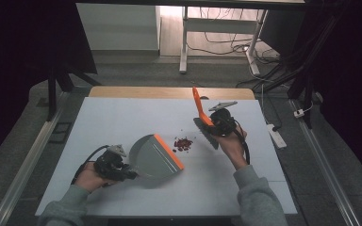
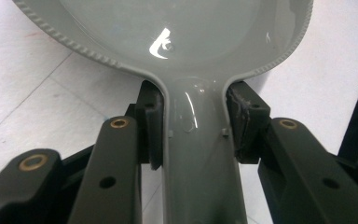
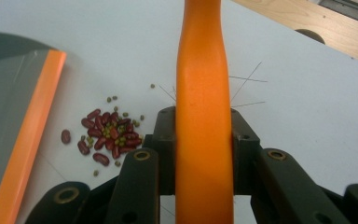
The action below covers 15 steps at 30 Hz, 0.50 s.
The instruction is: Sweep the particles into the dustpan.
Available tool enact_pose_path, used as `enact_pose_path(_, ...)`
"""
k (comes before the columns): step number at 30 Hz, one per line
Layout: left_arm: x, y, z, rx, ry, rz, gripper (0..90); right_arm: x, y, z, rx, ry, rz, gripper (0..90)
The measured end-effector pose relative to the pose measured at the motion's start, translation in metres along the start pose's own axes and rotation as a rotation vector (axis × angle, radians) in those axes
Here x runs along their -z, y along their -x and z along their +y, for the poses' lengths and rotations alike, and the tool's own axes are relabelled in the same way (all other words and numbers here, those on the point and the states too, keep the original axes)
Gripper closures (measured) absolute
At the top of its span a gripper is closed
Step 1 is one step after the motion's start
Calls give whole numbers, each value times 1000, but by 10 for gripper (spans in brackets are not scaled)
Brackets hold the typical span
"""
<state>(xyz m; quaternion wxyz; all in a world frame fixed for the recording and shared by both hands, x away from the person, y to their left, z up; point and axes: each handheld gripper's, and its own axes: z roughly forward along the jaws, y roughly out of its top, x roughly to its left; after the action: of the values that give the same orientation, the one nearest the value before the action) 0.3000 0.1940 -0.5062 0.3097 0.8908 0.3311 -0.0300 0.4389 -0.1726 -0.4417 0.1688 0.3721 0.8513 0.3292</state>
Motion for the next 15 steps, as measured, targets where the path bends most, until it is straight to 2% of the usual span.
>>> enact_pose_path(4, -4, -1, 2, 7, -5, -16, 614, -9, -2, 6, 4, -8, 0, 703)
enact_pose_path(9, -9, -1, 5, 7, -30, -28, 614, -23, -6, 13, 51, -57, -28, 704)
enact_pose_path(15, -10, -1, 6, 7, -34, -29, 614, -33, -5, 20, 53, -74, -29, 704)
